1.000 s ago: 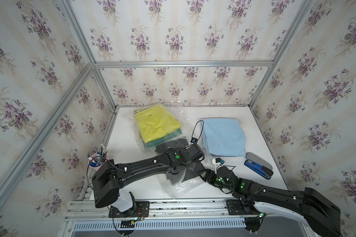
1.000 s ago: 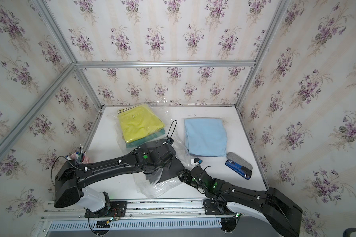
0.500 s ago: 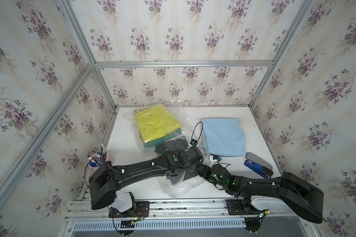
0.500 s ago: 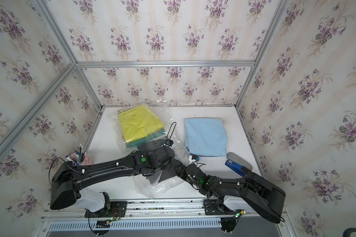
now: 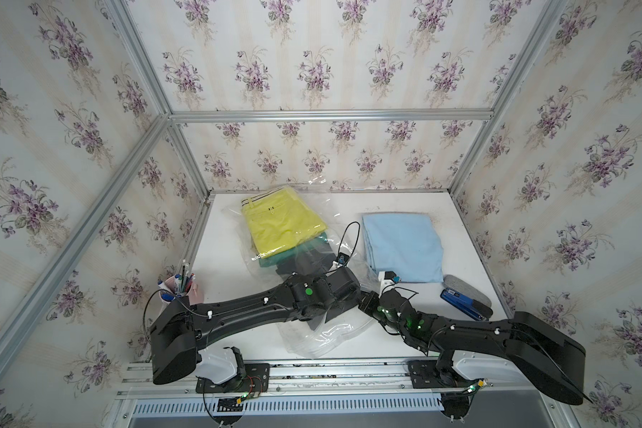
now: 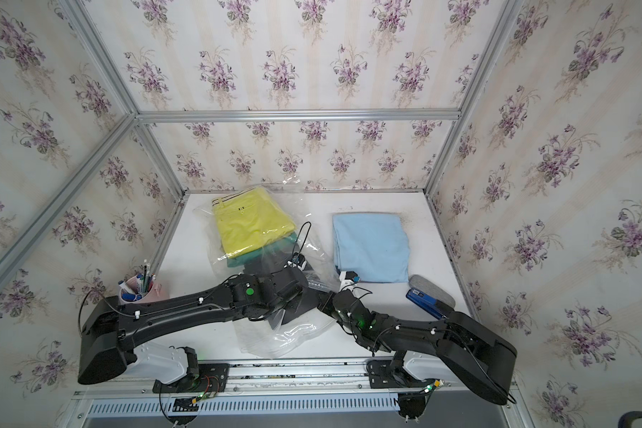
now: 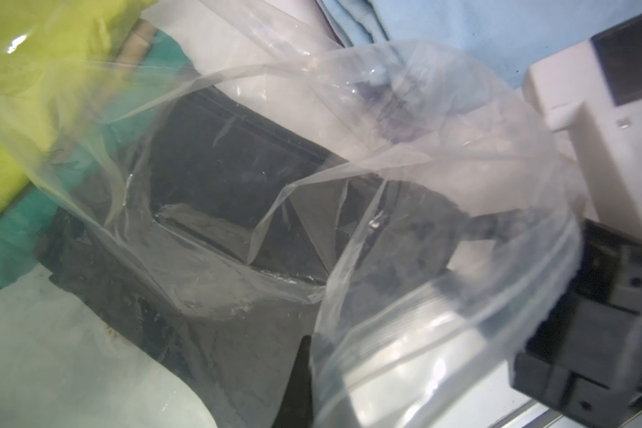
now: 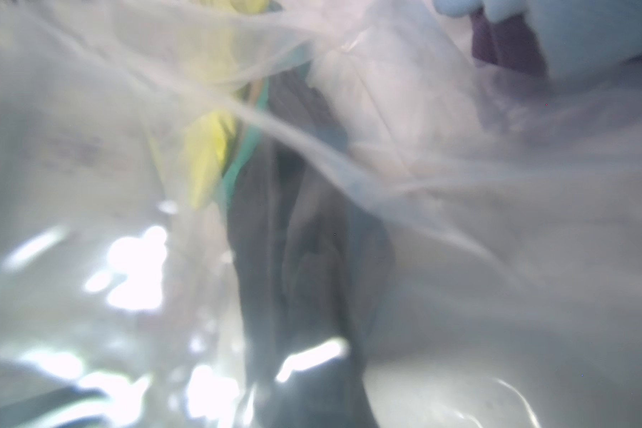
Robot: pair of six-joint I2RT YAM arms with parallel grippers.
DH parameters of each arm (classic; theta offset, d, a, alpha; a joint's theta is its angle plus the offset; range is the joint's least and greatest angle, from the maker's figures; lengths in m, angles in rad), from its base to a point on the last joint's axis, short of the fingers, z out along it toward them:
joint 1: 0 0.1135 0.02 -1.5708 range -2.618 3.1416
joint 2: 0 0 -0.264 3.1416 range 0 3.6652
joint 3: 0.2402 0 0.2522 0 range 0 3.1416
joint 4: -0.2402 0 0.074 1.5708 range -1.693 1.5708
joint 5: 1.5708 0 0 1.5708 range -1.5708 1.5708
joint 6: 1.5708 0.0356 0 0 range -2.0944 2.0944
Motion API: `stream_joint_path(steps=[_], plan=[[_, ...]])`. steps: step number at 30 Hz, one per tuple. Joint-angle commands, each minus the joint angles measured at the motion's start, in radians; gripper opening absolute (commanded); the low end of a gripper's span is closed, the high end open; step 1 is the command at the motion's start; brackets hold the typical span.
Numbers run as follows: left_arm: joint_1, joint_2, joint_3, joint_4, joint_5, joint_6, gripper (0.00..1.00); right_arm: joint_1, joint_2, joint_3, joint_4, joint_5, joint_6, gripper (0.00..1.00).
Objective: Take the trousers out of the vacuum bag
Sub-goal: Take out the trousers from the vacuum bag.
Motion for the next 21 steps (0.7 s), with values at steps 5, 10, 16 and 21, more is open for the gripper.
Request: stream_joint_path(steps=[5,10,16,21], plan=[[0.001,0.009,0.007,-0.034,-0.052,0.006,0.01,0.019,-0.189,-0.038,-0.191,-0.039,-0.025,0.0],[0.002,0.035,0.019,-0.034,-0.066,0.008,0.01,0.055,-0.356,-0.049,-0.391,-0.061,-0.027,0.0],[0.002,0.073,0.039,-0.028,-0.067,0.005,0.01,0.089,-0.528,-0.095,-0.546,-0.07,0.024,0.0],[0.002,0.098,0.052,-0.017,-0.062,0.005,0.01,0.102,-0.577,-0.105,-0.604,-0.06,0.023,0.0]])
